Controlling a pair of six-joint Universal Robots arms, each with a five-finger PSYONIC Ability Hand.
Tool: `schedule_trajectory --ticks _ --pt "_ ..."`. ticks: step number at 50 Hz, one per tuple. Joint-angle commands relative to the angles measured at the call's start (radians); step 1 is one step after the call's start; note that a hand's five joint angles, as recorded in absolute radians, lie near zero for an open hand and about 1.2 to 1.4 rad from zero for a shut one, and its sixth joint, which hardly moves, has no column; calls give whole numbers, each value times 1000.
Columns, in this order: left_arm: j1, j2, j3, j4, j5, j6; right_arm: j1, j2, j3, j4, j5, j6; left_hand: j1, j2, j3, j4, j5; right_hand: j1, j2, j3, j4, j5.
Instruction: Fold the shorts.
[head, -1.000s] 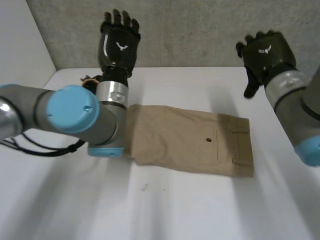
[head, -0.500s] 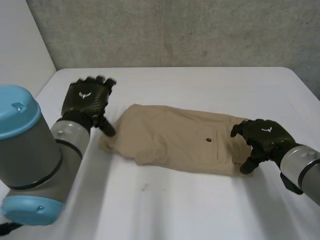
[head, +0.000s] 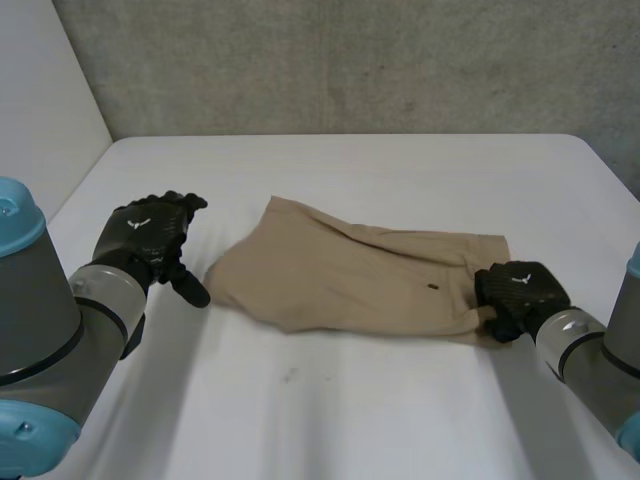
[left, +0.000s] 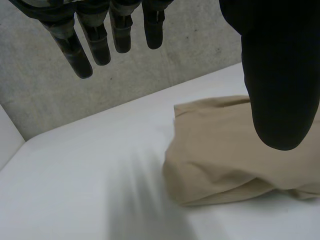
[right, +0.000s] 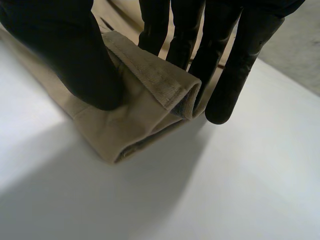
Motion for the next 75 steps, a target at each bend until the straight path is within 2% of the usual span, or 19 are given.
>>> schedule_trajectory --ticks 1,7,12,17,22,25,28,31,32,36,37,40,43,47,48,52,58,65,75 --pt "-1 18 -7 -1 -1 0 -41 -7 -20 -21 59 -100 -22 -22 -34 -28 -42 491 228 264 220 294" --pt "10 55 -9 -5 -2 0 -181 -73 -41 28 62 -235 -22 -22 -34 -28 -42 491 228 264 220 294" --pt "41 110 -24 -7 1 0 -205 -115 -104 126 61 -341 -22 -22 -34 -28 -42 491 228 264 220 294" --pt "55 144 -38 -4 -1 0 -8 -103 -314 243 52 -372 -22 -22 -34 -28 -42 491 228 264 220 294" --pt "53 145 -40 -4 -1 2 129 -50 -425 255 39 -383 -22 -22 -34 -28 -42 491 228 264 220 294" --pt "49 145 -40 2 1 2 274 -4 -492 243 27 -389 -22 -22 -34 -28 -42 491 228 264 220 294" --pt "42 144 -29 18 21 2 426 109 -550 240 -28 -403 -22 -22 -34 -28 -42 491 228 264 220 294" --pt "42 135 -24 32 51 3 473 163 -544 248 -77 -429 -22 -22 -34 -28 -42 491 228 264 220 294" --pt "41 130 -18 39 79 5 483 180 -532 251 -112 -449 -22 -22 -34 -28 -42 111 -152 -116 -159 -85" --pt "41 118 2 56 139 8 483 169 -512 251 -186 -456 -18 -18 -30 -25 -39 -683 -946 -910 -954 -880" --pt "41 110 8 61 145 8 483 160 -511 249 -192 -450 -18 -18 -30 -25 -39 -731 -994 -958 -1001 -927" --pt "39 81 41 76 151 8 482 125 -508 237 -202 -409 -18 -18 -30 -25 -39 -731 -994 -958 -1001 -927" --pt "36 58 78 84 151 8 438 76 -503 206 -197 -287 -15 -15 -27 -22 -36 -731 -994 -958 -1001 -927" --pt "19 -14 178 79 150 8 315 -27 -489 198 -163 10 -4 -4 -15 -10 -24 -731 -994 -958 -1001 -927" --pt "3 -54 225 75 148 8 315 -27 -489 198 -163 11 8 8 -4 2 -12 -731 -994 -958 -1001 -927" --pt "-72 -164 344 59 144 9 258 -73 -472 202 -133 223 17 17 5 11 -3 -731 -994 -958 -1001 -927" --pt "-163 -336 514 52 145 11 241 -37 -501 261 -111 240 17 17 5 11 -3 -731 -994 -958 -1001 -927" --pt "-231 -509 646 32 148 21 239 129 -639 405 -70 229 23 23 11 17 2 -731 -994 -958 -1001 -927" --pt "-240 -634 674 -36 118 100 233 261 -687 462 -22 127 23 23 11 17 2 -731 -994 -958 -1001 -927"
